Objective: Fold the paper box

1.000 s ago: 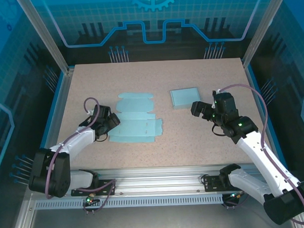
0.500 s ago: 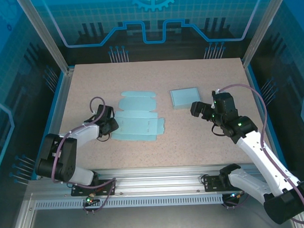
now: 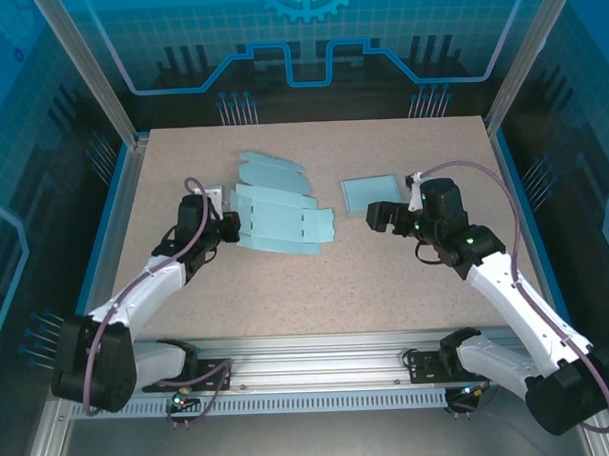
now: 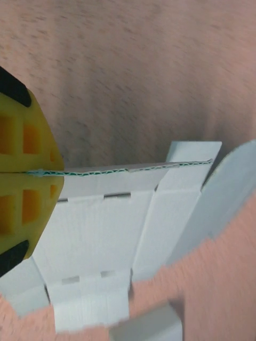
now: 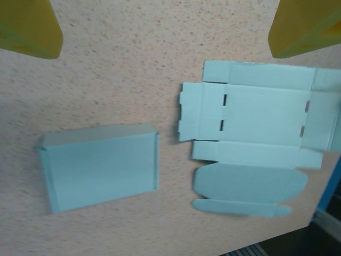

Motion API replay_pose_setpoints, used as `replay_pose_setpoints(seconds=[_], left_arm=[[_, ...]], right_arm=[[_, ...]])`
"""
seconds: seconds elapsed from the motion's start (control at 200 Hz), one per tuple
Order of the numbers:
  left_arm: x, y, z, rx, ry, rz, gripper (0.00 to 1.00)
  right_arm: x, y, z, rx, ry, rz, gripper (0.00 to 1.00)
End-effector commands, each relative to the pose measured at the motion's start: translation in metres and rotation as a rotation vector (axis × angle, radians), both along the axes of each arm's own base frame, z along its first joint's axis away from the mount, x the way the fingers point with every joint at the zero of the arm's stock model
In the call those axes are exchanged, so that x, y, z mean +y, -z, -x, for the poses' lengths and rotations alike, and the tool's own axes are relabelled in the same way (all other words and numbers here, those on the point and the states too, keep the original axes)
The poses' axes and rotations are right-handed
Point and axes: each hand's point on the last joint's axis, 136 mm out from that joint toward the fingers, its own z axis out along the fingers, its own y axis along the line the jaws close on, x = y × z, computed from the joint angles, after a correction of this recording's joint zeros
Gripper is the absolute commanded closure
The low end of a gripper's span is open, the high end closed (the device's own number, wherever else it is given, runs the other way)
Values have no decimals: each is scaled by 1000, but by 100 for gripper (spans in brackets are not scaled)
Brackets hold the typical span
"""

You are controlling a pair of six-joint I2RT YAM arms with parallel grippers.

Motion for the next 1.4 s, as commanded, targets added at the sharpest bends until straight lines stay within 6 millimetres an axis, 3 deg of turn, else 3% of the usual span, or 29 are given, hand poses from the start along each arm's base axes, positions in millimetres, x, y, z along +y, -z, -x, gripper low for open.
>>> replay_pose_setpoints(seconds=[0.0, 0.29, 0.435, 0.61, 0.735, 0.82, 1.126, 1.246, 1.396], left_arm=[[-31, -74, 0, -242, 254, -70, 100], [-70, -184, 43, -497, 651, -204, 100], [-75, -212, 48, -517, 747, -308, 100], [-95, -206, 51, -465, 893, -453, 100], [-108, -188, 54, -407, 992, -568, 100], [-116, -180, 55, -389, 1053, -600, 100], [-151, -181, 74, -538, 1253, -642, 100], [-156, -181, 81, -576, 1299, -639, 100], [-157, -179, 86, -598, 1321, -640, 100]], right_arm=[[37, -35, -6, -132, -182, -19, 0], [96, -80, -9, -243, -426, 23, 2], [117, -112, -1, -343, -534, 34, 10], [139, -149, 32, -446, -699, 47, 30], [155, -167, 66, -509, -834, 62, 31], [159, -175, 77, -555, -872, 90, 31], [166, -159, 57, -570, -912, 268, 35], [168, -147, 45, -548, -927, 318, 37], [171, -136, 44, -516, -992, 285, 39]])
